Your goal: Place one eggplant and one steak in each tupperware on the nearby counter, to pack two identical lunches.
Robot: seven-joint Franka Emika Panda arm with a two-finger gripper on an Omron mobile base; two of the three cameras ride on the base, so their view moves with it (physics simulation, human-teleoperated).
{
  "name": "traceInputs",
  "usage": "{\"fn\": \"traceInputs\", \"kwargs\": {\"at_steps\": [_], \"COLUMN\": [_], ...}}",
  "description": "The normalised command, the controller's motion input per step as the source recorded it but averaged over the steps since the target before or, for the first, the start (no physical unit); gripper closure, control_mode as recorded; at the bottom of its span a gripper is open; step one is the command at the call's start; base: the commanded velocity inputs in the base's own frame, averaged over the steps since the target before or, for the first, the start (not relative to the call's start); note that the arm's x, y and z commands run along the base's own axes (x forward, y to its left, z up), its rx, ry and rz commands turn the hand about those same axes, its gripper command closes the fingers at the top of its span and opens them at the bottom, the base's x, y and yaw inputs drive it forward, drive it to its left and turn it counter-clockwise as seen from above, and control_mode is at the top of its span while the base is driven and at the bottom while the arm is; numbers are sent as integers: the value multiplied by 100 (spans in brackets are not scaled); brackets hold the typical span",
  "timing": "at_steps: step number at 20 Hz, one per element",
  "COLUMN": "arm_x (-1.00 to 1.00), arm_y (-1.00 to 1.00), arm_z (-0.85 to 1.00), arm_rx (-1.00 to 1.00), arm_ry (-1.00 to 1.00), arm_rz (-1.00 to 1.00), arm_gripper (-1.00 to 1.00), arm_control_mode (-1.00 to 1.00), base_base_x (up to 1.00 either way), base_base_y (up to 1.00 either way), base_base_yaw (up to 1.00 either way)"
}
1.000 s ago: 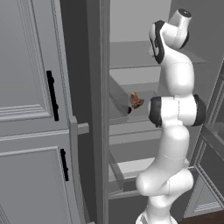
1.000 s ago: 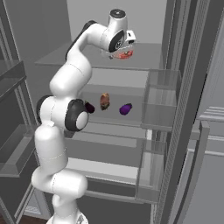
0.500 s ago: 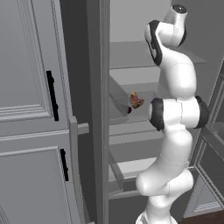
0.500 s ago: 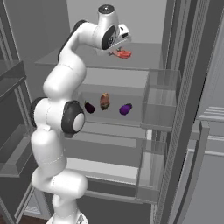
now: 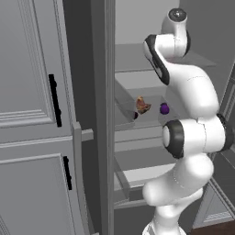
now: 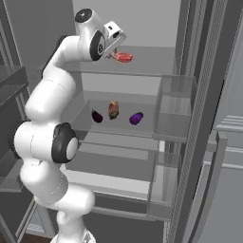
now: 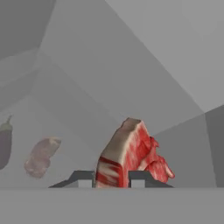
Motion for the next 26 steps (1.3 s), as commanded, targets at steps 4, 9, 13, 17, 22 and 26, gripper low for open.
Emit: {"fn": "traceInputs", "kwargs": {"at_steps": [4, 9, 13, 17, 22, 26], "arm_x": [-100, -100, -100, -100, -100, -100], "arm_y": [33, 14, 1, 0, 2, 1], "arm_z": [37, 1, 11, 0, -11, -4], "arm_rx": [-10, -5, 0, 0, 0, 0], "arm_ry": [-7, -5, -12, -9, 0, -3], "arm_rz": [5, 6, 8, 11, 11, 7], "arm_gripper": [100, 100, 100, 100, 100, 100], "arm_control_mode": [-100, -100, -100, -100, -100, -100], "base_base_x": [0, 0, 0, 0, 0, 0], "base_base_y": [0, 0, 0, 0, 0, 0], "base_base_yaw": [0, 0, 0, 0, 0, 0]}}
